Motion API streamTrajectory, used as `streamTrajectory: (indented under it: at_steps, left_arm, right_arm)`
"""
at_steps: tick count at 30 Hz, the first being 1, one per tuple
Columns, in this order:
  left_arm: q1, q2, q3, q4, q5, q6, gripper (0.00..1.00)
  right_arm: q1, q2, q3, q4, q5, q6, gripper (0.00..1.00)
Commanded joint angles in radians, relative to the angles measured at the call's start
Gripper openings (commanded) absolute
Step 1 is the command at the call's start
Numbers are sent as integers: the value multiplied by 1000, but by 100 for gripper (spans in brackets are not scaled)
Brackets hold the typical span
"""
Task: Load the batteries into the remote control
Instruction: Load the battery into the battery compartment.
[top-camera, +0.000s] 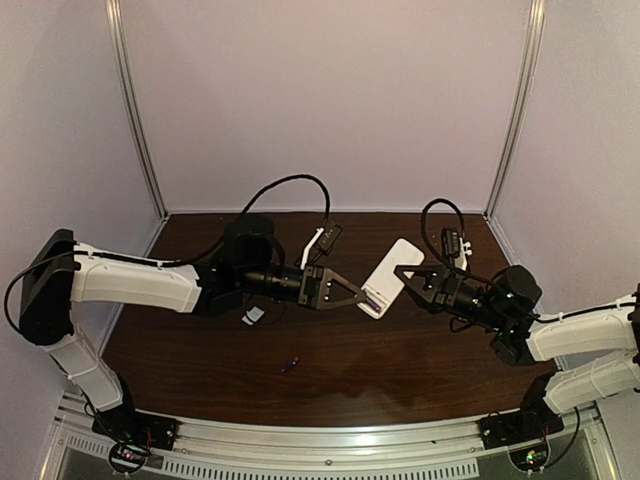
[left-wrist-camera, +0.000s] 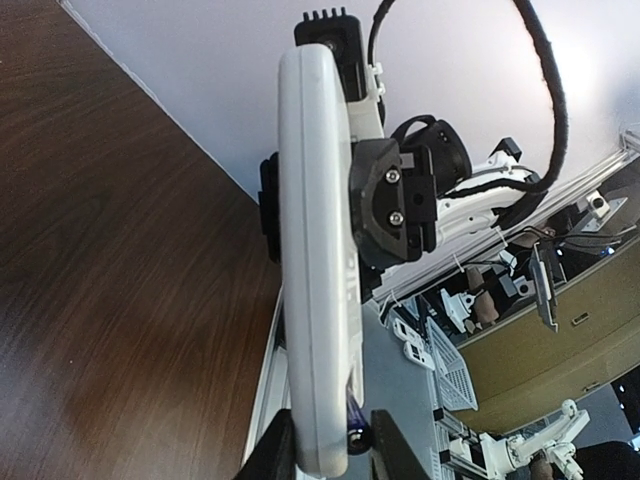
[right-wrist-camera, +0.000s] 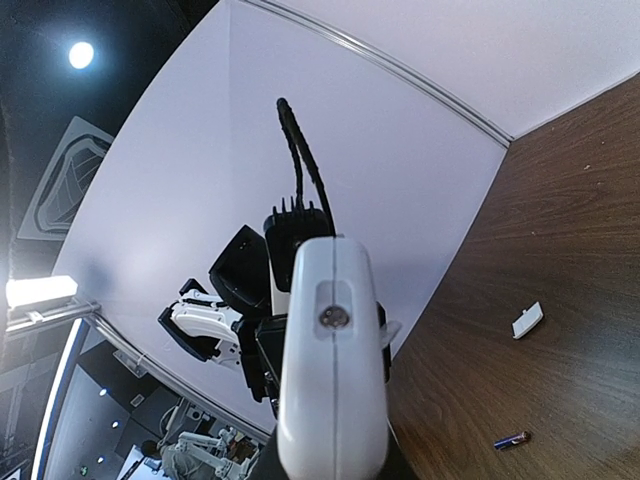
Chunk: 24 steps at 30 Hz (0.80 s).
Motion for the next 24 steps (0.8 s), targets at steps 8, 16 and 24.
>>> streamTrajectory:
  at_steps: [8,16,24]
  left_arm:
    - [-7,47,28,-151,-54,71,17]
    - [-15,50,56,-230,-104,120,16]
    - [-28,45,107,-371,-188,207,18]
  right_arm:
    - [4,19,40,125,9,30,0]
    - [4,31,38,163,9,55,0]
    - [2,11,37,138,11,44,0]
